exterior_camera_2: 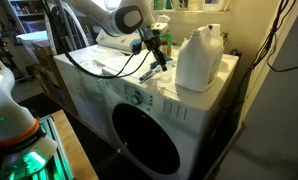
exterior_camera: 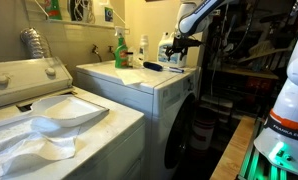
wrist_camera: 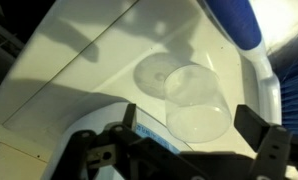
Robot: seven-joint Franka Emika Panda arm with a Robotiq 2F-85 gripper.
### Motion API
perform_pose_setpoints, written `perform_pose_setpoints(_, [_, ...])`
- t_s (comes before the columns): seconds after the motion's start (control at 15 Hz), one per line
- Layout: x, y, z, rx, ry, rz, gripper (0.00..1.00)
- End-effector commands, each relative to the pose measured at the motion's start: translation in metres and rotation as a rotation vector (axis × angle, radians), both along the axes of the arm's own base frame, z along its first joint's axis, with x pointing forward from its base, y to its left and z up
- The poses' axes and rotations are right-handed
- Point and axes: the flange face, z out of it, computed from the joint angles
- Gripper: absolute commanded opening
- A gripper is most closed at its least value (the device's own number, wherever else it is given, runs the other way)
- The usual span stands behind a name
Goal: Put the clear cap on the large container
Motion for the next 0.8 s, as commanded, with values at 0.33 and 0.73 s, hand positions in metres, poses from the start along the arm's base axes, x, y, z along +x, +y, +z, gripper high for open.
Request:
perform_pose_setpoints(0.33, [0.017,-0.003,-0.009,-0.01,-0.013,0.012,0.97])
perform_pose_setpoints(0.73, [0.024,-0.005,-0.013,-0.015,-0.012,0.014,0.78])
